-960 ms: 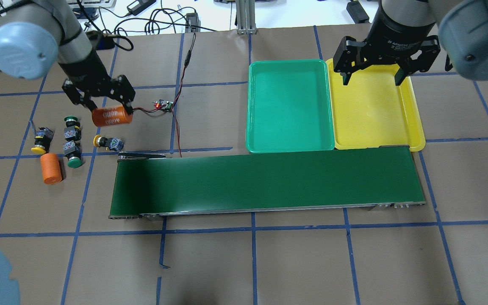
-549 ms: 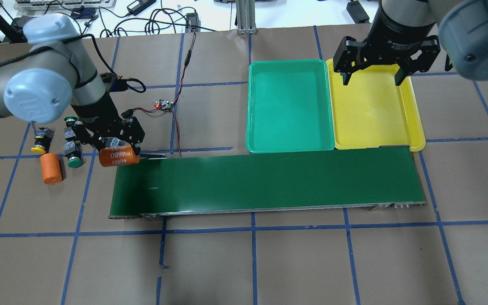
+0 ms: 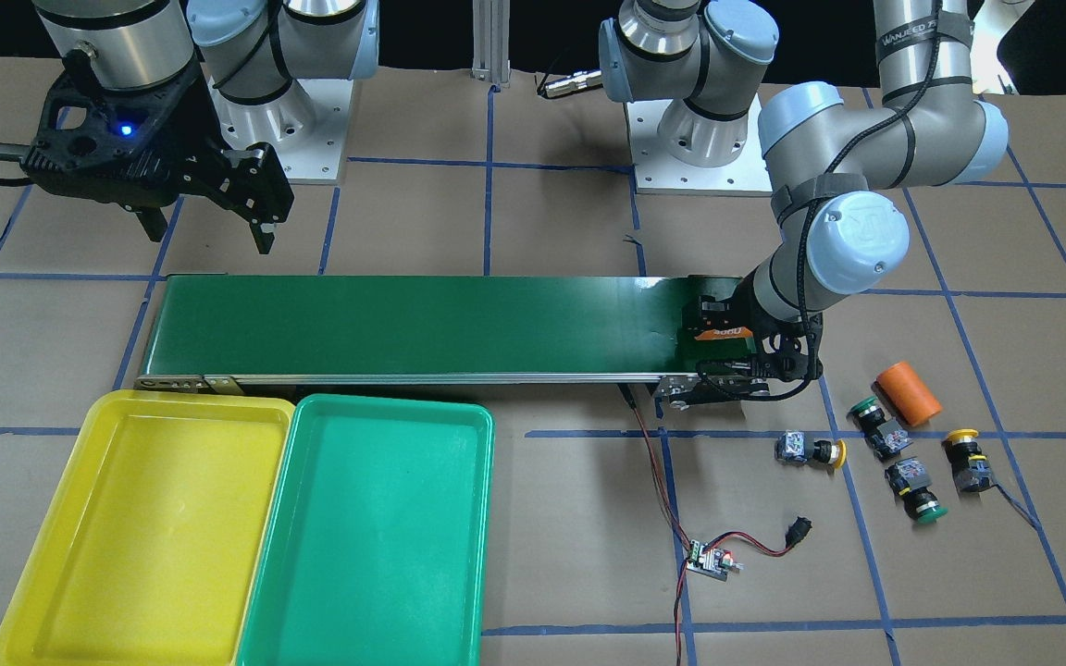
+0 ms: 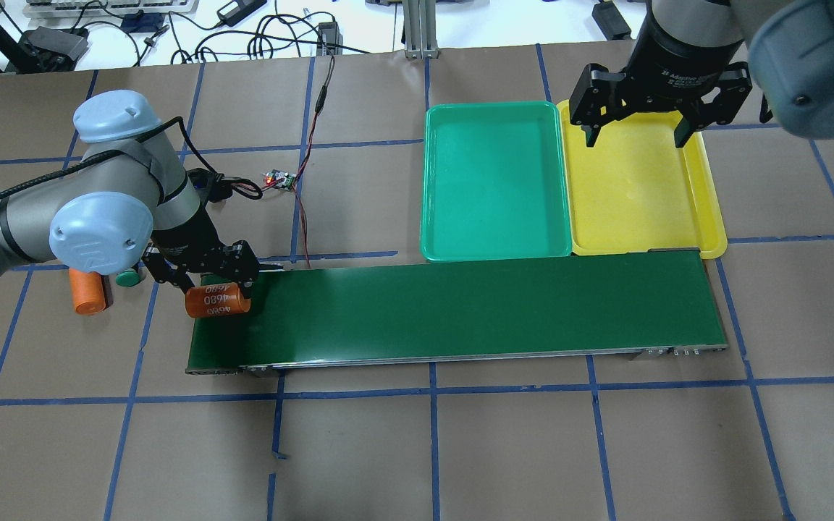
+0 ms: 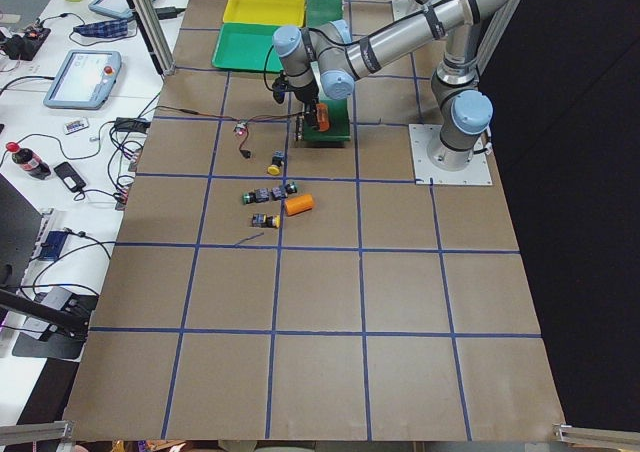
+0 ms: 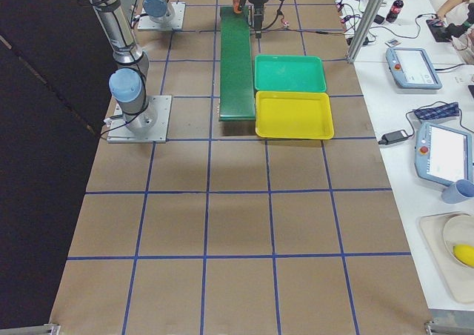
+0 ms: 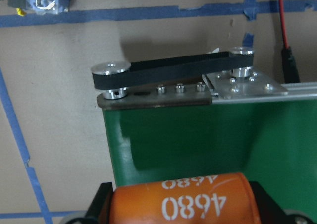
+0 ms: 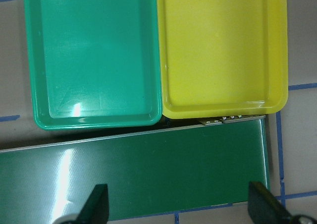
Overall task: Sort buttons by color to trays
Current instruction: 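Lower the cylinder onto the belt and open the left gripper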
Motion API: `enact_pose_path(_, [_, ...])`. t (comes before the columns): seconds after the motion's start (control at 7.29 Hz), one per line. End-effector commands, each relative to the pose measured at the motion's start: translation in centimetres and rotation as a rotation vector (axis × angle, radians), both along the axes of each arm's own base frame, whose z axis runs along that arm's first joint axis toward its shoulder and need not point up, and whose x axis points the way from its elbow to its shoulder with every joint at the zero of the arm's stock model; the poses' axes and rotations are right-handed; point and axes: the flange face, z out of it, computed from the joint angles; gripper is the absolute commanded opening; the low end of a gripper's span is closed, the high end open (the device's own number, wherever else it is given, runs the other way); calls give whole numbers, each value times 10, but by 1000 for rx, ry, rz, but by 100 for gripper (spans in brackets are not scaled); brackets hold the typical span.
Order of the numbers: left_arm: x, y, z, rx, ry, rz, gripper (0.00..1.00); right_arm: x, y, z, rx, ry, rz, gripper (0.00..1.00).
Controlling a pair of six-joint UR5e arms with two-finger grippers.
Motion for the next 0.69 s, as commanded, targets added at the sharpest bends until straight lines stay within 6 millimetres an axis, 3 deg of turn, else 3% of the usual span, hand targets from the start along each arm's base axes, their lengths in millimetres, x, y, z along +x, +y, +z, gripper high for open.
enact_pose_path(0.0, [-3, 3, 3, -5, 2, 0, 100, 0, 0, -1, 1, 0, 0, 100])
enact_pose_path(0.27, [-10, 7, 21, -22, 23, 0, 100, 0, 0, -1, 1, 0, 0, 100])
enact_pose_path(0.41, [-2, 1, 55, -59, 8, 10, 100, 0, 0, -1, 1, 0, 0, 100])
enact_pose_path(0.55, [22, -17, 99, -95, -22, 24, 100, 0, 1, -1, 1, 0, 0, 100])
